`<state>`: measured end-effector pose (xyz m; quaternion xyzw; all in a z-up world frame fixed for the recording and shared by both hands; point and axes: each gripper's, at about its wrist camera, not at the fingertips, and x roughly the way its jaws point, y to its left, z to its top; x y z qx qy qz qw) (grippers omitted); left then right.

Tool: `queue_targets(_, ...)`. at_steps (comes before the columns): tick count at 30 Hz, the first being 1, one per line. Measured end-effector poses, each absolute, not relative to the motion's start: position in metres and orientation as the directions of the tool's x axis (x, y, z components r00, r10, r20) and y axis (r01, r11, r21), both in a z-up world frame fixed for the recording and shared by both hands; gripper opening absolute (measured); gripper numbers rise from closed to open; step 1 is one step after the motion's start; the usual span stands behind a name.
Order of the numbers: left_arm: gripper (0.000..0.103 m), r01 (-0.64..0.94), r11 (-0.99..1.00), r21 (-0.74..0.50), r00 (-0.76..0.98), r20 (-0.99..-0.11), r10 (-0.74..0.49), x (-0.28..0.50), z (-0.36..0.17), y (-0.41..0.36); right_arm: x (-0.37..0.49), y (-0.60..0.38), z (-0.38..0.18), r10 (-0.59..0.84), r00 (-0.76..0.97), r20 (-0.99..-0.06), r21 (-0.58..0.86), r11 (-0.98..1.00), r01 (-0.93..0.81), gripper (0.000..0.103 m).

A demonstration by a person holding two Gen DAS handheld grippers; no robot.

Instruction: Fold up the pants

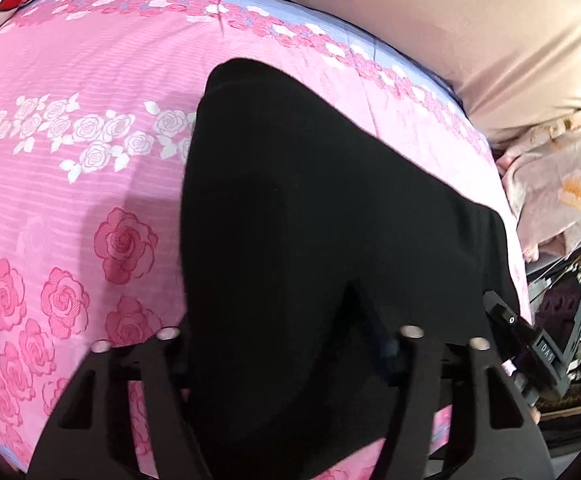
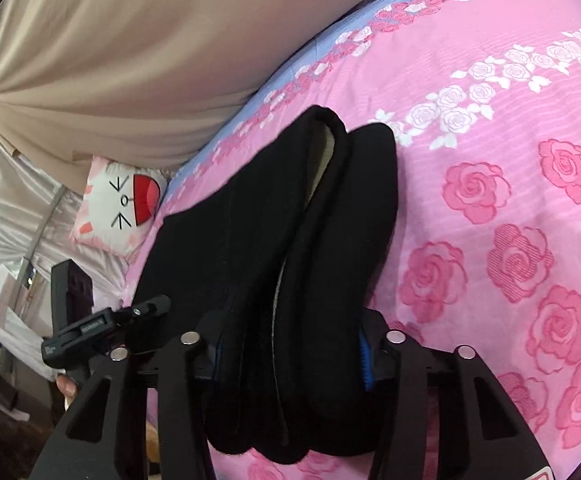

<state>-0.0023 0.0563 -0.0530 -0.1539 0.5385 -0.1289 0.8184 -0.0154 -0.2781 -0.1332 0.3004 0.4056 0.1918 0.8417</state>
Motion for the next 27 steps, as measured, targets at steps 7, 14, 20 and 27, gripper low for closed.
queue_targets(7,0.033,0.117,0.893,-0.435,0.396,-0.804,-0.444,-0.018,-0.025,0.059,-0.022,-0.274,-0.115,0.566,0.632,-0.528,0.661,0.742,-0.112,0.040)
queue_targets(14,0.033,0.164,0.875,-0.455,0.348,-0.804,-0.483,-0.051,-0.010,0.058,-0.051,-0.279,-0.108,0.587,0.610,-0.533,0.669,0.733,-0.121,0.040)
queue_targets(20,0.037,0.109,0.895,-0.432,0.300,-0.844,-0.444,-0.053,-0.047,0.068,-0.069,-0.279,-0.138,0.556,0.580,-0.595,0.655,0.754,-0.050,0.041)
queue_targets(27,0.043,0.097,0.905,-0.414,0.304,-0.853,-0.423,-0.046,-0.055,0.063,-0.063,-0.286,-0.167,0.579,0.564,-0.588,0.700,0.715,-0.005,0.046)
